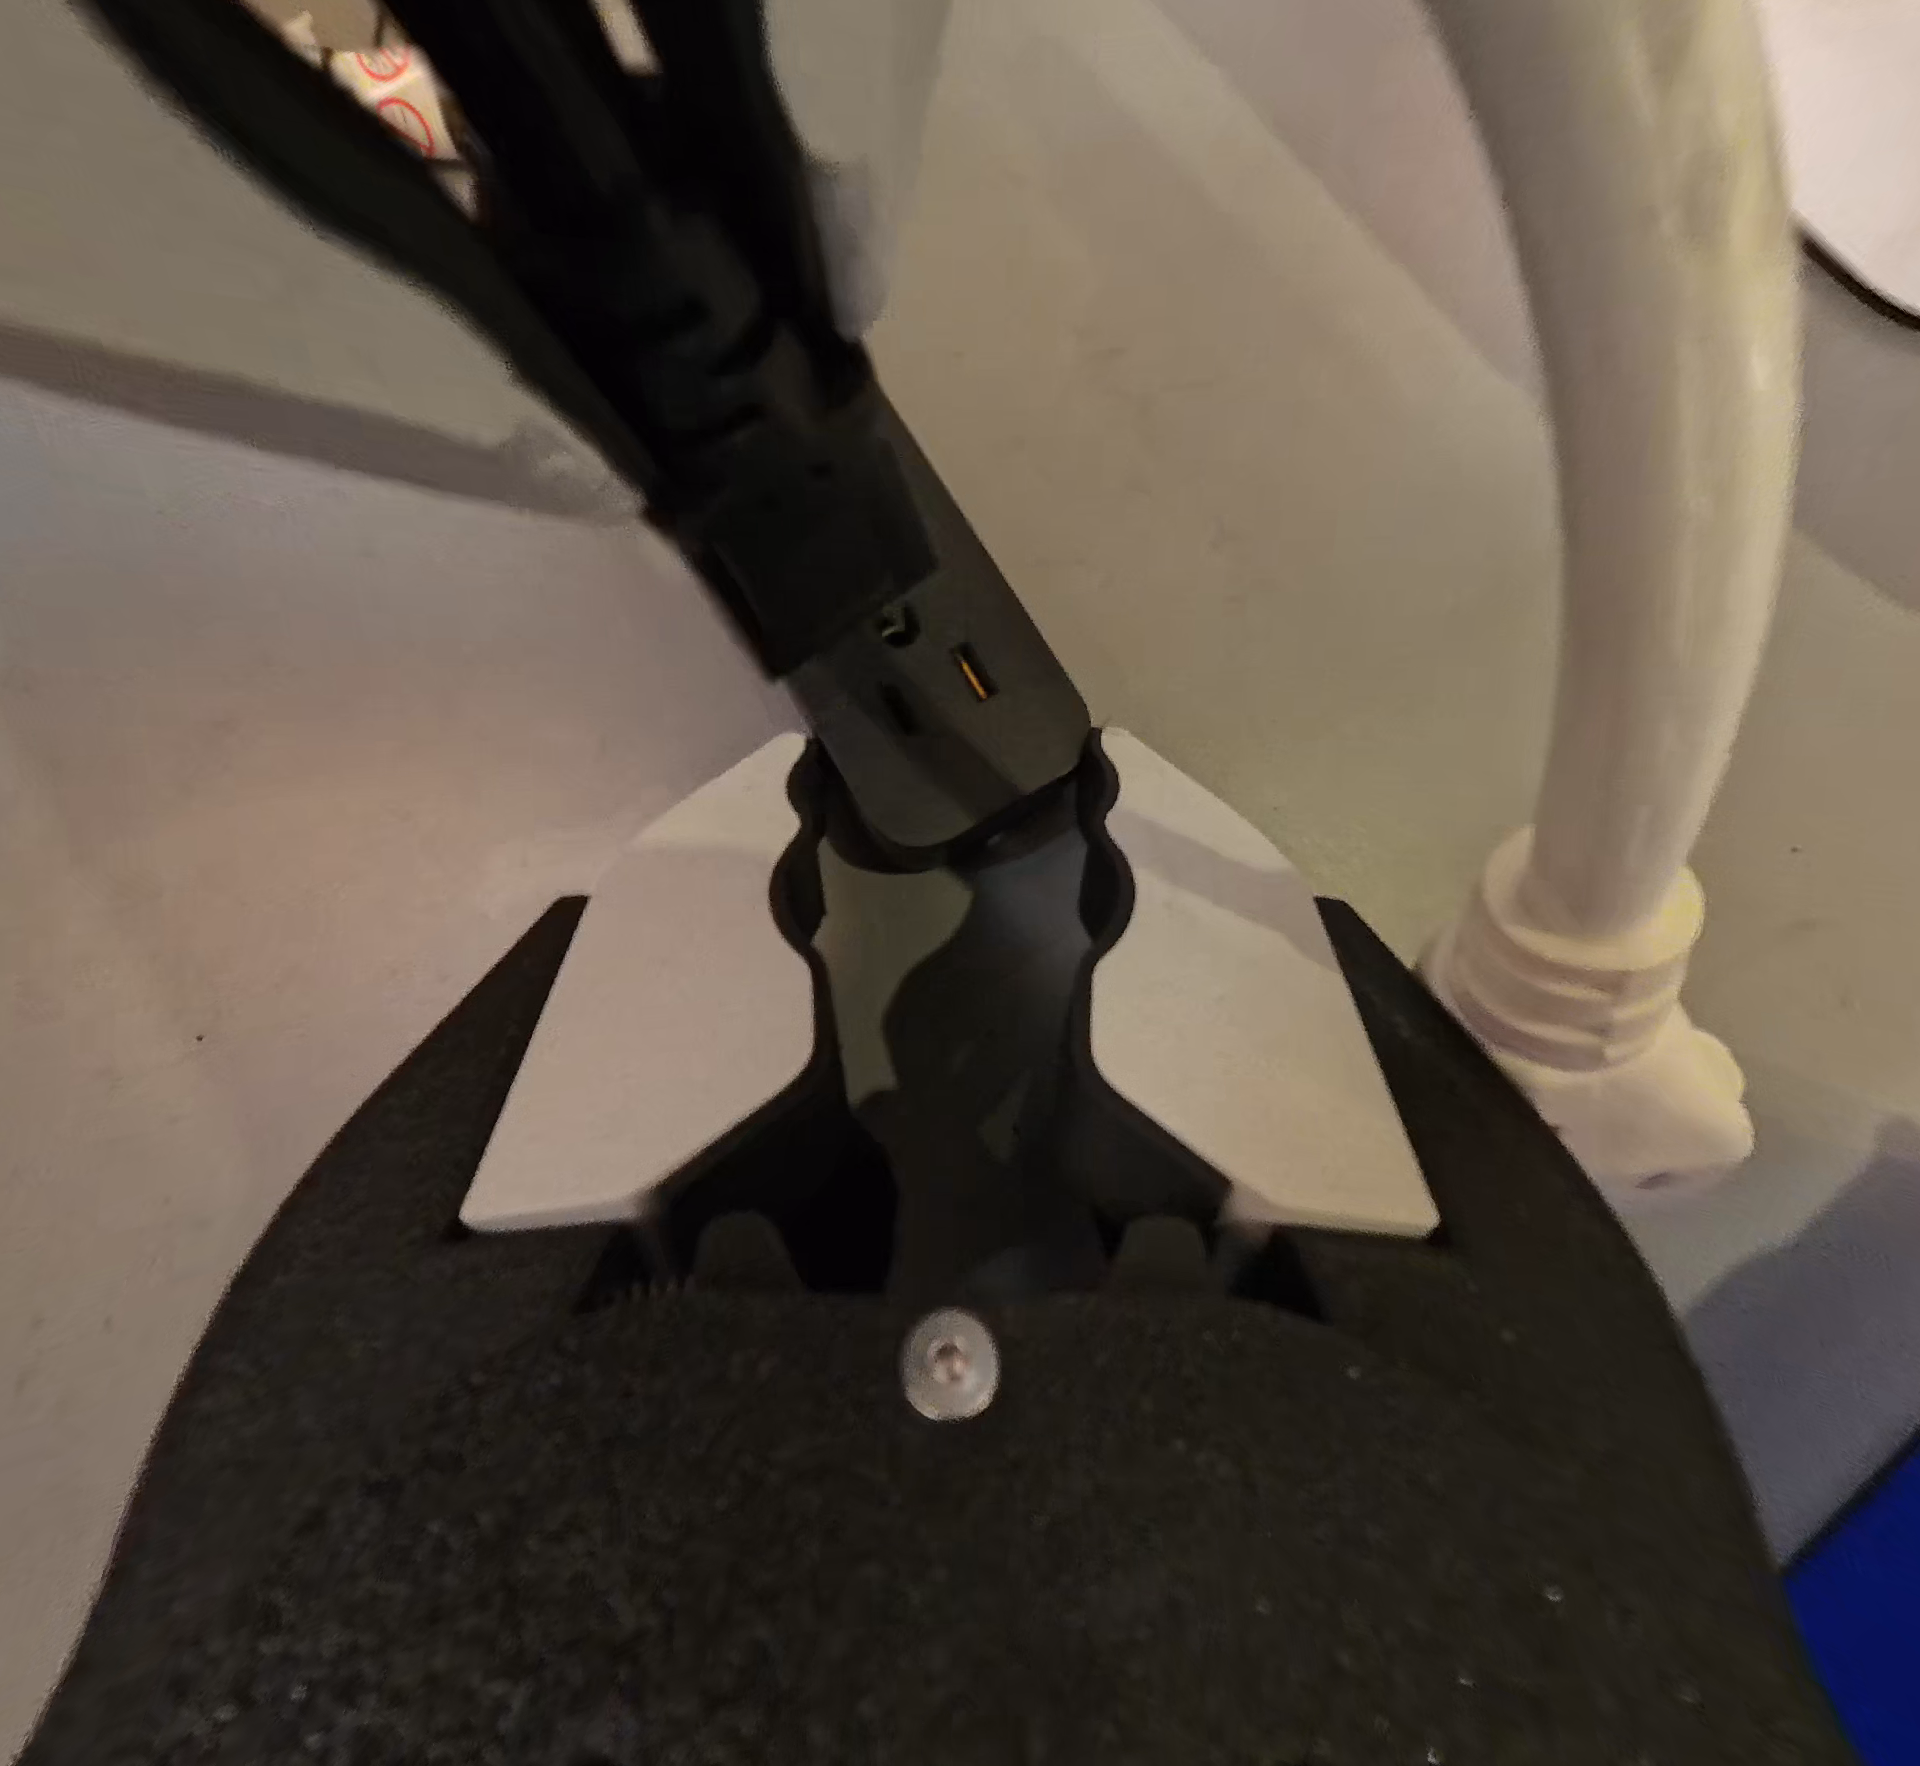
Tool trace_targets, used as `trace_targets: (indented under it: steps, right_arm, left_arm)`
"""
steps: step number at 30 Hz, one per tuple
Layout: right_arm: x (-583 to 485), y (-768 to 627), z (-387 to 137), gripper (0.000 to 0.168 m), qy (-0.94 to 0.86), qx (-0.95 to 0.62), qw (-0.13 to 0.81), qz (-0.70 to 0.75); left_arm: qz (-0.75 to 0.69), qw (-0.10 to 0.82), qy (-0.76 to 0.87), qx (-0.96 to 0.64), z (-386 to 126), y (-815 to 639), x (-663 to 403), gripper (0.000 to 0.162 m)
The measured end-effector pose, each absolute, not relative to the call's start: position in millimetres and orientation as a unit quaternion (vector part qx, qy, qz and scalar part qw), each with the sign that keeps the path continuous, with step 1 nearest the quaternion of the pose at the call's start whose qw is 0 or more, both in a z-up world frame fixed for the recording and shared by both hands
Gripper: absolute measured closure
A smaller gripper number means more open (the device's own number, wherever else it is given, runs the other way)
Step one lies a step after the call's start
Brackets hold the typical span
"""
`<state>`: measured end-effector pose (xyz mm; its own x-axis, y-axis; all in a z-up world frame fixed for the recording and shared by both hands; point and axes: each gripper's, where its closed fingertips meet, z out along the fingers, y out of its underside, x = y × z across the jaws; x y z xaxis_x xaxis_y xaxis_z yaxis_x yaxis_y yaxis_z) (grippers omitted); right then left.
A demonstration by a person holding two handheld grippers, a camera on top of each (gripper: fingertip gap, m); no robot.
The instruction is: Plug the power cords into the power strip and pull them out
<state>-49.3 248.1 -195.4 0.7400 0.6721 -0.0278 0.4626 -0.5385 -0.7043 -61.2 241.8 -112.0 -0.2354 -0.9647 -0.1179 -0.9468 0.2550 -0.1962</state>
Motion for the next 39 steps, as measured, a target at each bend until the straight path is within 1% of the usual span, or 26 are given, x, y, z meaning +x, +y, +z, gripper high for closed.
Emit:
trace_targets:
  steps: [4, 20, 27, 30, 36, 39]
  right_arm:
    - [-49.5, 248.2, -194.9, 0.122, -0.327, -0.864, 0.35, 0.155]
    - [-49.8, 247.7, -195.3, 0.123, -0.333, -0.862, 0.349, 0.154]
    - [-50.2, 246.7, -196.4, 0.125, -0.342, -0.86, 0.35, 0.145]
    - [-50.6, 246.5, -196.4, 0.125, -0.343, -0.86, 0.349, 0.146]
    - [-52.0, 244.9, -193.1, 0.126, -0.345, -0.855, 0.348, 0.169]
    - [-56.2, 248.9, -175.0, 0.125, -0.339, -0.831, 0.402, 0.181]
  left_arm:
    - [0.045, 0.113, 0.797, -0.592, -120.1, 252.1, -74.5, 0.147]
    - [-0.003, 0.069, 0.78, -0.622, -127.5, 254.2, -73.8, 0.147]
    - [0.027, 0.119, 0.799, -0.589, -130.9, 248.1, -76.6, 0.146]
    - [-0.003, 0.133, 0.792, -0.596, -131.3, 248.2, -75.1, 0.147]
    - [-0.132, 0.159, 0.746, -0.633, -128.0, 252.7, -69.7, 0.147]
    - [-0.186, 0.181, 0.724, -0.639, -126.2, 253.2, -66.7, 0.147]
